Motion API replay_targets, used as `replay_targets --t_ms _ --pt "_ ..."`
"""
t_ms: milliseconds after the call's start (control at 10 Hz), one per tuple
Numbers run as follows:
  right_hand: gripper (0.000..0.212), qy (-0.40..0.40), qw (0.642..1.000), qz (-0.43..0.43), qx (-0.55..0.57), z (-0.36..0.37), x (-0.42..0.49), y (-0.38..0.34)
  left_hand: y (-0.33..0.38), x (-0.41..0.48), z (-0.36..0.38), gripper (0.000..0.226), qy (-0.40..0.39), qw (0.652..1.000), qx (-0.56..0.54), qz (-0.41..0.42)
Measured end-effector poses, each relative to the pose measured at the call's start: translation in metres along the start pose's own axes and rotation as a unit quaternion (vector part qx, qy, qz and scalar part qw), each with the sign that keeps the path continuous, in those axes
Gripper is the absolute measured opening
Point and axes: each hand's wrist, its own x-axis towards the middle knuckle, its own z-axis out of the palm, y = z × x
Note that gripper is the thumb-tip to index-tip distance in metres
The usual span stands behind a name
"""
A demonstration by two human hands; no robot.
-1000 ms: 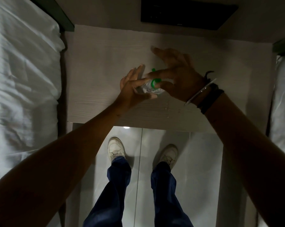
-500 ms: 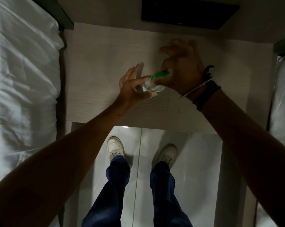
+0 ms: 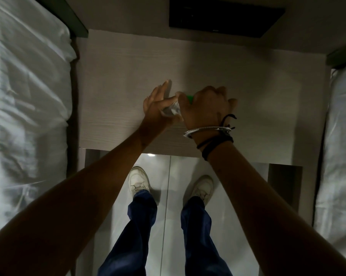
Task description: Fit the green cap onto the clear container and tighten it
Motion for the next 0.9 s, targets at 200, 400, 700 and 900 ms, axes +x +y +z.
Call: replay_targets --t_ms 200,400,700,900 --pt "0.057 -0.001 0.999 0.035 0.016 0.007 0.0 0.0 -0.004 0.003 -0.004 0.057 -0.016 0.999 -0.036 -0.001" --pt "0.059 -0.001 0.997 0.064 0.05 0.017 0.0 0.001 0.005 0.006 -0.013 0.083 -0.015 0.988 -0.141 -0.064" --pt "0.065 0.043 0.997 0.057 0.042 0.018 -0.009 0.007 0.0 0.005 -0.016 0.081 -0.044 0.995 -0.082 -0.023" --pt "0.074 0.096 0.991 0.087 0.043 0.0 -0.012 0.015 0.004 0.003 -0.036 0.1 -0.085 0.996 -0.007 -0.001"
